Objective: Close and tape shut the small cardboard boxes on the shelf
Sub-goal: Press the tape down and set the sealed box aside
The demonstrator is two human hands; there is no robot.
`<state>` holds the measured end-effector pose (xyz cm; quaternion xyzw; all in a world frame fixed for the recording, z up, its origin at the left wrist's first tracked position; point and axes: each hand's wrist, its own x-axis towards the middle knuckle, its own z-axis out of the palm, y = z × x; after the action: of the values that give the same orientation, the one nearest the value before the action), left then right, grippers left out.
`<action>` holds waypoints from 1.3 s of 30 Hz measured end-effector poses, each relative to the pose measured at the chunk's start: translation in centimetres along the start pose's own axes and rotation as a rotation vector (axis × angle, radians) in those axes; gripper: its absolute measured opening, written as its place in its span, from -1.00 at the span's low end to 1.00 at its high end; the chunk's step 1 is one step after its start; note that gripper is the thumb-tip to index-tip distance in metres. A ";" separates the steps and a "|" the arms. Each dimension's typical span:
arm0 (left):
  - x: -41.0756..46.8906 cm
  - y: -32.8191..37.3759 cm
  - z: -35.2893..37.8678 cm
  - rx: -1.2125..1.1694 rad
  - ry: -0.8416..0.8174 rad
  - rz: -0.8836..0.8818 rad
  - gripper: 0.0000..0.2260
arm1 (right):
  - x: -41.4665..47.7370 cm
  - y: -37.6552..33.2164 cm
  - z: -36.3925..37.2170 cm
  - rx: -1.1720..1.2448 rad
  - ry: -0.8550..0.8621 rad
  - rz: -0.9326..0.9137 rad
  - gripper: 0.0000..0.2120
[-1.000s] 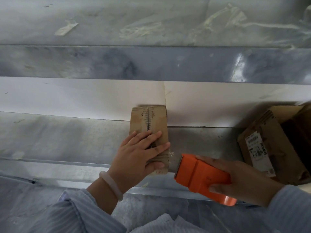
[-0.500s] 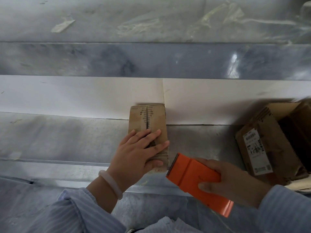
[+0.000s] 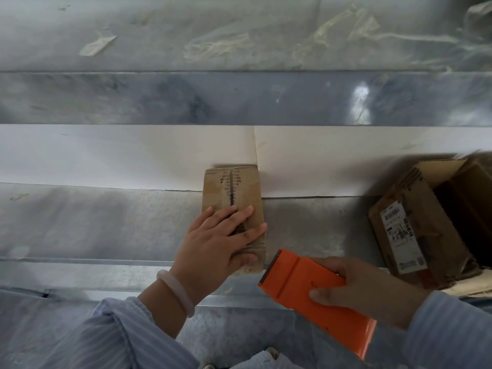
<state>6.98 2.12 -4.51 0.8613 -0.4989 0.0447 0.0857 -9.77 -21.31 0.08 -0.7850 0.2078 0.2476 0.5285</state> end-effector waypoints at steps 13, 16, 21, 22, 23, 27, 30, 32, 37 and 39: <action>0.1 0.0 -0.1 -0.006 -0.025 -0.002 -0.51 | 0.0 -0.4 1.1 0.101 -0.012 0.058 -0.59; 0.1 0.0 -0.1 0.000 -0.019 0.003 -0.53 | -0.1 0.0 1.3 0.096 -0.016 0.048 -0.52; 0.1 0.0 -0.1 0.001 -0.018 0.005 -0.54 | -0.6 0.2 2.0 0.154 -0.010 0.033 -0.58; 0.1 0.0 -0.1 0.000 -0.015 0.006 -0.54 | -0.6 0.3 2.0 0.160 -0.012 0.034 -0.57; 0.1 0.0 -0.1 0.001 -0.010 0.009 -0.54 | -0.7 0.4 2.1 0.164 -0.009 0.034 -0.56; 0.1 0.1 -0.2 0.000 0.000 0.006 -0.55 | -0.6 0.5 2.3 0.164 0.001 0.041 -0.60; 0.1 0.2 -0.2 0.003 0.004 0.003 -0.55 | -0.3 0.4 2.7 0.151 0.030 0.052 -0.66; 0.1 0.2 -0.2 0.004 -0.003 0.002 -0.54 | 0.0 0.1 2.8 0.125 0.040 0.058 -0.70; 0.0 0.2 0.0 0.016 -0.010 0.006 -0.52 | 0.6 -0.3 2.8 0.073 0.038 0.068 -0.69; 0.0 0.2 0.0 0.023 -0.013 0.007 -0.52 | 0.6 -0.2 2.8 0.064 0.039 0.086 -0.67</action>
<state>6.84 2.03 -4.47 0.8608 -0.5018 0.0452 0.0726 -9.62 -18.71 -1.07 -0.7625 0.2594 0.2480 0.5382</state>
